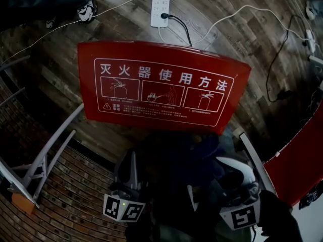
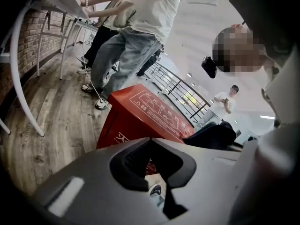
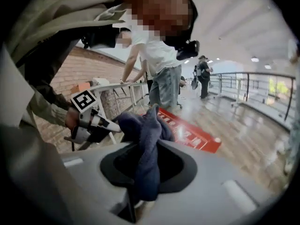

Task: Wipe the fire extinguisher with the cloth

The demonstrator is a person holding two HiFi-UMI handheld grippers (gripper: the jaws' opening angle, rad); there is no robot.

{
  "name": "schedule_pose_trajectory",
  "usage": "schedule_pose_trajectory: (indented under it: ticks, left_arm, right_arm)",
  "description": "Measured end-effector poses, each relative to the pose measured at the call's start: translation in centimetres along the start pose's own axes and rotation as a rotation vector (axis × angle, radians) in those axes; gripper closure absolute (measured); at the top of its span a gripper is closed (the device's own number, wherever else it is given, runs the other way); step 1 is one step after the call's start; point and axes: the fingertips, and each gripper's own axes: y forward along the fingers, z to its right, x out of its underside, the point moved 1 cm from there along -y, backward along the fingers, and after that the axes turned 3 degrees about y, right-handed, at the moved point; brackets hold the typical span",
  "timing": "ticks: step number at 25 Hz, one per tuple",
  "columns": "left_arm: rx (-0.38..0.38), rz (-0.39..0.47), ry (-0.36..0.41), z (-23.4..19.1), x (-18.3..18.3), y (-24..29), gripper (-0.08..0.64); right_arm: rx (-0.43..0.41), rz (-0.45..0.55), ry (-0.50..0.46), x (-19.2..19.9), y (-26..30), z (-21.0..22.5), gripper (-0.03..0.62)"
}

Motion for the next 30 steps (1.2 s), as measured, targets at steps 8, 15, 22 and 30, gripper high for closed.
schedule_pose_trajectory:
  ticks: [8,15,22,30]
  left_arm:
    - [0.014,-0.003,0.005,1.1,0.3,0.2,0.555]
    - [0.018,-0.007,0.007,1.4,0.6,0.4,0.555]
    - [0.015,-0.011,-0.003,1.1,0.8,0.4,0.555]
    - [0.019,-0.011,-0.007,0.8,0.7,0.6,0.555]
  right_arm:
    - [0.055,-0.343,-0.188,1.0,5.9,7.9,0.508]
    - [0.065,-0.300,-0.331,-1.7,10.9,5.9,0.494]
    - [0.066,-0.166,-0.229,-1.3,8.7,6.7,0.418]
    - [0.095,-0.305,-0.281,-0.7,9.5,6.5,0.406]
